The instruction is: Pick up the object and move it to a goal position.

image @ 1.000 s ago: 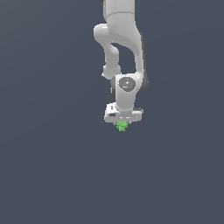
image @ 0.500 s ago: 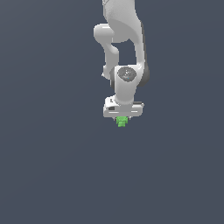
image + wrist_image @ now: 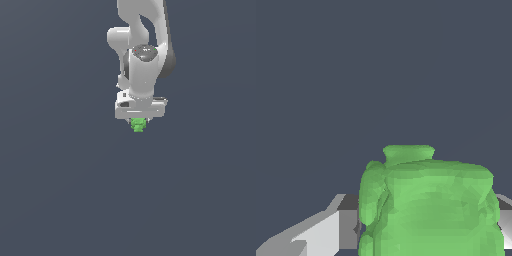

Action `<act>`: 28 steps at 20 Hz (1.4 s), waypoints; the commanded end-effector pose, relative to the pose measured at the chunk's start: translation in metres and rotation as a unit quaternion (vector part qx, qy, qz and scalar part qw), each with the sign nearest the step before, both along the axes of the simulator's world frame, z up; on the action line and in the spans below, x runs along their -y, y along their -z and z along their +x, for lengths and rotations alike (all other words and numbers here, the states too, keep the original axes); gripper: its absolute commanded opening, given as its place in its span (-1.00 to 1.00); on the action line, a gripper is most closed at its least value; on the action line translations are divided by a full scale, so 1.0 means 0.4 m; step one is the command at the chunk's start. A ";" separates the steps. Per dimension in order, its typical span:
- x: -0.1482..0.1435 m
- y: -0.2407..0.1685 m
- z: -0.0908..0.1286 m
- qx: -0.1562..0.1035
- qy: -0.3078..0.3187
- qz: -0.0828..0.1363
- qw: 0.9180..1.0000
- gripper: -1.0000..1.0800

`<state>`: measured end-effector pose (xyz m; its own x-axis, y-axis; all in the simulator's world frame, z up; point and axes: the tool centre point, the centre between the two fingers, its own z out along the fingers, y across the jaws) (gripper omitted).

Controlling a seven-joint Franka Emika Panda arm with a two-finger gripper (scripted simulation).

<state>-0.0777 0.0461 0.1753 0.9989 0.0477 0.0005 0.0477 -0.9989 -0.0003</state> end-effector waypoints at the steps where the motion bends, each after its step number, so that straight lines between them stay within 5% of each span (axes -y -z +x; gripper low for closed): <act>1: 0.007 -0.070 -0.010 0.000 0.000 0.000 1.000 -1.00; 18: 0.050 -0.512 -0.057 0.000 0.000 0.000 1.000 -1.00; 28: 0.067 -0.679 -0.067 0.000 0.000 0.000 1.000 -1.00</act>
